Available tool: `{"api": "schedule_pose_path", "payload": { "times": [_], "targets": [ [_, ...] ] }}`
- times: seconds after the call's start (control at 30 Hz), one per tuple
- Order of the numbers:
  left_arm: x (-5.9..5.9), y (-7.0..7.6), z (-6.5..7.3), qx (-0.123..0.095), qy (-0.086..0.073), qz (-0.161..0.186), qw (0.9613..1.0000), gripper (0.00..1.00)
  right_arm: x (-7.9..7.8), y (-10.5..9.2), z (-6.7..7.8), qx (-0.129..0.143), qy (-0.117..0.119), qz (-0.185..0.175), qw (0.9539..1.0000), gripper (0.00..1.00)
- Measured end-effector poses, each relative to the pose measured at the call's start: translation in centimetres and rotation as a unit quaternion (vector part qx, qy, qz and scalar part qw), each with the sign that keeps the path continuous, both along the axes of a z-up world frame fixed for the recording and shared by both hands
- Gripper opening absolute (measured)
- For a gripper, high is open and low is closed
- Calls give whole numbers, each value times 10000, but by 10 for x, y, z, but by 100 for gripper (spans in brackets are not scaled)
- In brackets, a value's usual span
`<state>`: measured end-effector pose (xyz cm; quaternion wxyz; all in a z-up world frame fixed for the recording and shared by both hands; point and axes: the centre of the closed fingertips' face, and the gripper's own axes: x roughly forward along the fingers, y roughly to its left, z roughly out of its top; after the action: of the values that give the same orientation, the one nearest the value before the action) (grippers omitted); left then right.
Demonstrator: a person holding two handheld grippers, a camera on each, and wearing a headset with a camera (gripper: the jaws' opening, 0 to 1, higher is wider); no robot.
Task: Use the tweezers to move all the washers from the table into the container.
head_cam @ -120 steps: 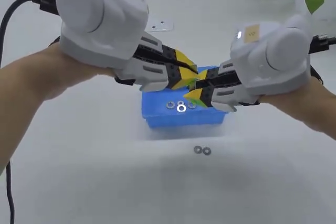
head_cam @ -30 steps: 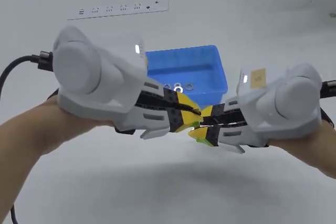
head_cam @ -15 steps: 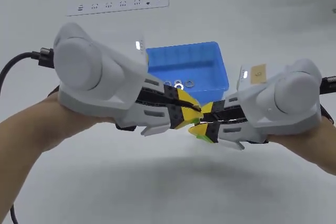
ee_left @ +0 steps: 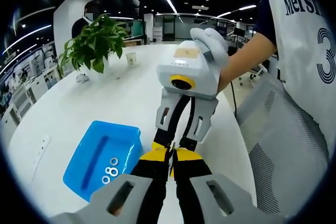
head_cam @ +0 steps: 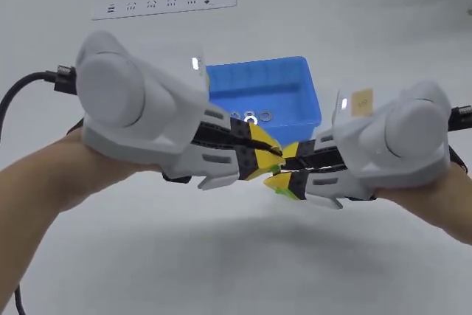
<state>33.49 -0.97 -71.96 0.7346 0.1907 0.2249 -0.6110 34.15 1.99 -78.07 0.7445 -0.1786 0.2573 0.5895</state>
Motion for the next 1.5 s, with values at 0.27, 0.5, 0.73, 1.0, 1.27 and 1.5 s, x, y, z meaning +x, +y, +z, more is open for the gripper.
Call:
{"api": "schedule_pose_path", "payload": {
  "times": [0.27, 0.5, 0.73, 1.0, 1.27, 1.5],
  "targets": [
    [-1, 0, -3, 13, 48, 16, 10000, 7, -2, 1, -3, -27, 65, 27, 10000, 13],
    [1, -1, -3, 15, 13, 38, 10000, 7, -1, 1, -5, -68, 9, 78, 9999, 13],
    [1, -2, -3, -2, 41, 61, 10000, 7, -1, 1, -6, -105, 2, 124, 9999, 12],
    [-2, -1, -3, 37, 16, 36, 10000, 7, -3, 2, -6, -158, -121, 179, 9996, 11],
    [-7, 3, 4, -4, 28, 52, 10000, 7, -8, 5, 1, -114, -172, 244, 9995, 11],
    [-8, 7, 15, -56, -10, 66, 10000, 7, -10, 9, 13, -36, -230, 333, 9992, 11]
  ]
}}
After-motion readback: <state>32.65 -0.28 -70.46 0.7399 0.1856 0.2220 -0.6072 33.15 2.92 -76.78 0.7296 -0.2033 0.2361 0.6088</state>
